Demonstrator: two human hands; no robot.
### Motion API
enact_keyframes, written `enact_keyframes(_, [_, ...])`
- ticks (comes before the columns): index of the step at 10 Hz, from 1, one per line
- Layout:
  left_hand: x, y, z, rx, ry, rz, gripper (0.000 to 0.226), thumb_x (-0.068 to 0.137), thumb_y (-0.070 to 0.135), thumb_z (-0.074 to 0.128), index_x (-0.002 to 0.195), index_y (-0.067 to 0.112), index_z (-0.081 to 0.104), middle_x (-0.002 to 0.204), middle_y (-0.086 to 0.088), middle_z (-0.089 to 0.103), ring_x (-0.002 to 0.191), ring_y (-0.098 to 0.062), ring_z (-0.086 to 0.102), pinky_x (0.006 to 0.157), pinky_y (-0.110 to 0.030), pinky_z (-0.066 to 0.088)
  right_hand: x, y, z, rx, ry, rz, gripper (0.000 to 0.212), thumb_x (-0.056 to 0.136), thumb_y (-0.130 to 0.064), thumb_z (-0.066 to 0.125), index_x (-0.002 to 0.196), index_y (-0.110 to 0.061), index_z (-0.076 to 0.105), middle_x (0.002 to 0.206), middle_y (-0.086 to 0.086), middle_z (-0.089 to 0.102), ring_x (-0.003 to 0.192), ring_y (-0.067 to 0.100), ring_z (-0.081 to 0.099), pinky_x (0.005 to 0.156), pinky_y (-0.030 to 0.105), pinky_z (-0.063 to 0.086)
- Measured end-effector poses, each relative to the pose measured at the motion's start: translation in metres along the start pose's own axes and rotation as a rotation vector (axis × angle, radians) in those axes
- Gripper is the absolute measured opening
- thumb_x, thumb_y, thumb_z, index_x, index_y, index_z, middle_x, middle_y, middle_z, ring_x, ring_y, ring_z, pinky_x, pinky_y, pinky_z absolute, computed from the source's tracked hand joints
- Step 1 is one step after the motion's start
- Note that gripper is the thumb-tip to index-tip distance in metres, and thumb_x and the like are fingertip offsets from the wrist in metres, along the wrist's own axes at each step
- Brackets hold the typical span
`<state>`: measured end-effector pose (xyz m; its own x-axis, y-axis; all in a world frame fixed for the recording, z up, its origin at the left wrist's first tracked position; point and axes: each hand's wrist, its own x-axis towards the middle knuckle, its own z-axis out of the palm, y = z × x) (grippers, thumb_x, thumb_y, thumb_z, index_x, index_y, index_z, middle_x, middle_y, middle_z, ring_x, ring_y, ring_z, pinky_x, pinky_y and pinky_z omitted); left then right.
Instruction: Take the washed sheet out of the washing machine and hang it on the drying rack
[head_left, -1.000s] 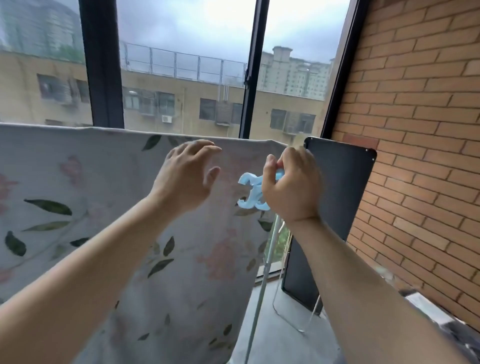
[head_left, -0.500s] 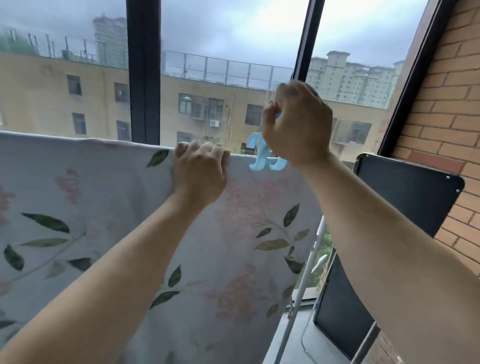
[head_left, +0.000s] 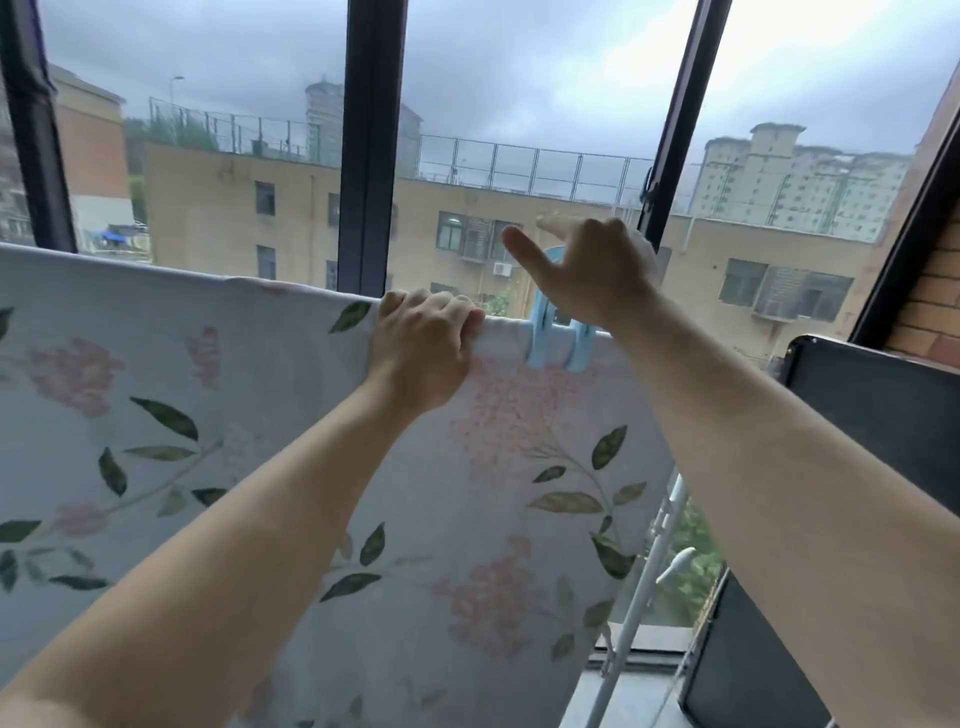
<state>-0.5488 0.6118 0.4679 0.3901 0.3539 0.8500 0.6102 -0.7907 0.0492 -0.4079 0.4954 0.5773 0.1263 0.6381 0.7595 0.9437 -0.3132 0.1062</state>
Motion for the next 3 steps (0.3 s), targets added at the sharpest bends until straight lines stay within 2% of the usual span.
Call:
enact_keyframes(1, [-0.029,0.01,-0.008,0.026,-0.008,0.067,0.055,0.102,0.045,0.029,0.145,0.013,0.044,0.153,-0.012,0.039,0.144,-0.029,0.031,0.118,-0.048,0.02,-0.037,0.001,-0.009,0.155,0.156,-0.036,0.075,0.094,-0.071,0.027,0.148,-0.022,0.042,0.155,-0.002,0.039,0.143,0.016,0.036,0.115,0.044,0.033])
enact_keyframes(2, [-0.114,0.015,-0.015,-0.068,0.016,0.243,0.053,0.102,0.04,0.042,0.146,0.011,0.045,0.158,-0.011,0.031,0.149,-0.03,0.021,0.118,-0.054,0.024,-0.097,0.016,-0.024,0.212,0.23,-0.138,0.053,0.101,-0.052,0.039,0.138,-0.018,0.056,0.144,-0.002,0.054,0.137,0.015,0.046,0.11,0.042,0.04])
enact_keyframes(3, [-0.251,0.017,-0.012,-0.098,-0.14,0.218,0.039,0.1,0.041,0.043,0.133,0.024,0.055,0.149,0.0,0.046,0.149,-0.017,0.022,0.106,-0.05,0.041,-0.165,0.042,-0.044,0.171,0.278,-0.296,0.026,0.097,-0.026,0.057,0.113,-0.013,0.073,0.109,-0.001,0.073,0.101,0.022,0.07,0.091,0.041,0.051])
